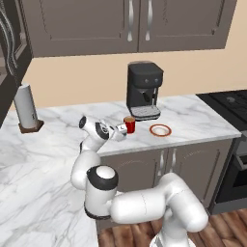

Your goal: Take a sugar cube from the saucer and place it inside the coffee. Then, grab milk from the fridge and place it next to the coffee on the counter to sweeten the coffee.

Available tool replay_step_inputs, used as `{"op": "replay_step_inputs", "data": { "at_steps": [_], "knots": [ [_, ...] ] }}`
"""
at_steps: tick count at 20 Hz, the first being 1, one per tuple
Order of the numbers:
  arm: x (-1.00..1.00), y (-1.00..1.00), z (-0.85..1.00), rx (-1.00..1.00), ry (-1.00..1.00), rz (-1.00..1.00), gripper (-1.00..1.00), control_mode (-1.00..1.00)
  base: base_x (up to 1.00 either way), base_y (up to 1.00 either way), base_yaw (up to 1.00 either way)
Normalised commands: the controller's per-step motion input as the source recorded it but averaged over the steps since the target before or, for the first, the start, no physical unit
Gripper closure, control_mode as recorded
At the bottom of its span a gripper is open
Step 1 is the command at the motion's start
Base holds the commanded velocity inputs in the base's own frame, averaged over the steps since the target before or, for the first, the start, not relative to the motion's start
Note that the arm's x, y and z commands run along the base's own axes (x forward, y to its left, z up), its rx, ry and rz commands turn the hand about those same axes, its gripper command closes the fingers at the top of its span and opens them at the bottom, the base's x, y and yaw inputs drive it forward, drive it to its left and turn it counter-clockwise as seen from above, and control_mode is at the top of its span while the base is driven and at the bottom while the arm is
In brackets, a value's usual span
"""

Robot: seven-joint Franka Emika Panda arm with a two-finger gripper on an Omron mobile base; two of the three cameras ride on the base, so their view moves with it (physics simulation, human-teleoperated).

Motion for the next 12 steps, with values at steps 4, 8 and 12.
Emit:
{"op": "replay_step_inputs", "data": {
  "at_steps": [4, 8, 12],
  "knots": [
    [0.35, 0.11, -0.18, 0.0, 0.0, 0.0, 1.0, -1.0, 0.0, 0.0, 0.0],
    [0.34, 0.03, -0.29, 0.0, 0.0, 0.0, 1.0, -1.0, 0.0, 0.0, 0.0],
    [0.24, 0.04, -0.28, 0.0, 0.0, 0.0, 1.0, -1.0, 0.0, 0.0, 0.0]
  ]
}}
